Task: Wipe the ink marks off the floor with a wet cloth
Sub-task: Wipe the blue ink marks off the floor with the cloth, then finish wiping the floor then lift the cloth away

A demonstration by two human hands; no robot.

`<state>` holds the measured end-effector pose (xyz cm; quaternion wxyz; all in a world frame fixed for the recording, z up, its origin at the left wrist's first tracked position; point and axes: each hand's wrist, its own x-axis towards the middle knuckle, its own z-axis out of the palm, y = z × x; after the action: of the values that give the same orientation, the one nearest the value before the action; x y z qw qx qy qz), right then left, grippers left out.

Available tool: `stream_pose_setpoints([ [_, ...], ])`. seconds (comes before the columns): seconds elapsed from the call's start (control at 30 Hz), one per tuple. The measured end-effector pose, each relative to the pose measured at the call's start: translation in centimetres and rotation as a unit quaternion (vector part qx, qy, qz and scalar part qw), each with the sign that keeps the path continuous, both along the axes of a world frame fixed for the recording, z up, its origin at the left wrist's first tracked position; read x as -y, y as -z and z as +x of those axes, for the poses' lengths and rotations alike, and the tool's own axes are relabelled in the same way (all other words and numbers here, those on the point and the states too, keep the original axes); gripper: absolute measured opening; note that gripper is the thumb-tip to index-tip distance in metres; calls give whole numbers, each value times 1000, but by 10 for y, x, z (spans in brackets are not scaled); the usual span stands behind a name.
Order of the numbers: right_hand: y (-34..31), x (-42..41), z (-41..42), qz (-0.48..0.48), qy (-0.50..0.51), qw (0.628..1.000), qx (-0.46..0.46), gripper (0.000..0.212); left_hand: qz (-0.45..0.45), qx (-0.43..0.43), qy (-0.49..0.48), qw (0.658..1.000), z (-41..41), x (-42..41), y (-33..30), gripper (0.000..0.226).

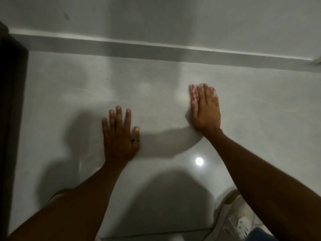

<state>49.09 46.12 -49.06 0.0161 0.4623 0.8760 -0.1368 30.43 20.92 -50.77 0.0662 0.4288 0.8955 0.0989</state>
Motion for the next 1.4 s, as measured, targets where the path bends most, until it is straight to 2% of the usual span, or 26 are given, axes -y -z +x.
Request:
stream_pose_setpoints([
  [0.1, 0, -11, -40, 5, 78, 997, -27, 63, -9, 1, 0, 1000, -1, 0, 3, 69],
  [0.23, 2, -15, -84, -19, 72, 995, -61, 66, -17, -18, 2, 1000, 0, 3, 9, 69],
  [0.4, 1, 31, -89, -110, -102, 978, -142, 68, -11, -25, 9, 1000, -4, 5, 13, 67],
  [0.5, -10, 75, -70, -178, -150, 963, -133, 65, -45, 50, 5, 998, -2, 4, -7, 69],
  [0.57, -30, 102, -61, -261, -153, 948, -96, 67, -123, 136, 25, 983, -19, 0, -29, 73],
  [0.6, -45, 114, -58, -327, -130, 933, -74, 66, -175, 196, 30, 964, -30, -4, -46, 72],
  [0.63, -65, 123, -58, -407, -75, 908, -62, 62, -208, 287, 0, 935, -41, -10, -68, 67],
  [0.7, -120, 140, -67, -531, 91, 838, -86, 52, -214, 495, -149, 829, -56, -15, -125, 54],
  [0.73, -151, 148, -74, -567, 171, 795, -135, 49, -201, 559, -219, 774, -60, -12, -157, 53],
  [0.77, -181, 154, -81, -599, 248, 734, -204, 49, -177, 605, -271, 727, -60, -5, -192, 55],
  [0.8, -212, 158, -89, -637, 305, 650, -279, 52, -146, 642, -308, 687, -59, 6, -226, 61],
  [0.87, -282, 169, -105, -696, 352, 492, -387, 50, -86, 704, -330, 623, -55, 30, -295, 73],
  [0.9, -315, 174, -115, -710, 357, 437, -421, 52, -50, 741, -324, 586, -53, 40, -330, 78],
  [0.97, -375, 185, -136, -727, 342, 392, -448, 75, 44, 787, -326, 522, -50, 58, -399, 80],
  [1.03, -428, 195, -166, -743, 300, 414, -431, 102, 125, 790, -336, 497, -54, 71, -459, 71],
  [1.1, -466, 205, -204, -727, 231, 509, -399, 112, 197, 759, -372, 497, -68, 79, -506, 55],
  [1.13, -479, 211, -225, -706, 203, 563, -379, 104, 224, 732, -390, 512, -79, 84, -520, 46],
  [1.17, -488, 216, -246, -678, 181, 611, -366, 87, 237, 701, -415, 530, -93, 90, -532, 40],
  [1.23, -500, 224, -288, -630, 126, 690, -333, 55, 255, 635, -457, 568, -127, 106, -549, 49],
  [1.27, -505, 226, -311, -606, 92, 729, -306, 46, 264, 615, -463, 581, -145, 115, -555, 54],
  [1.4, -510, 237, -405, -522, -8, 822, -227, 41, 275, 515, -453, 674, -219, 159, -543, 57],
])
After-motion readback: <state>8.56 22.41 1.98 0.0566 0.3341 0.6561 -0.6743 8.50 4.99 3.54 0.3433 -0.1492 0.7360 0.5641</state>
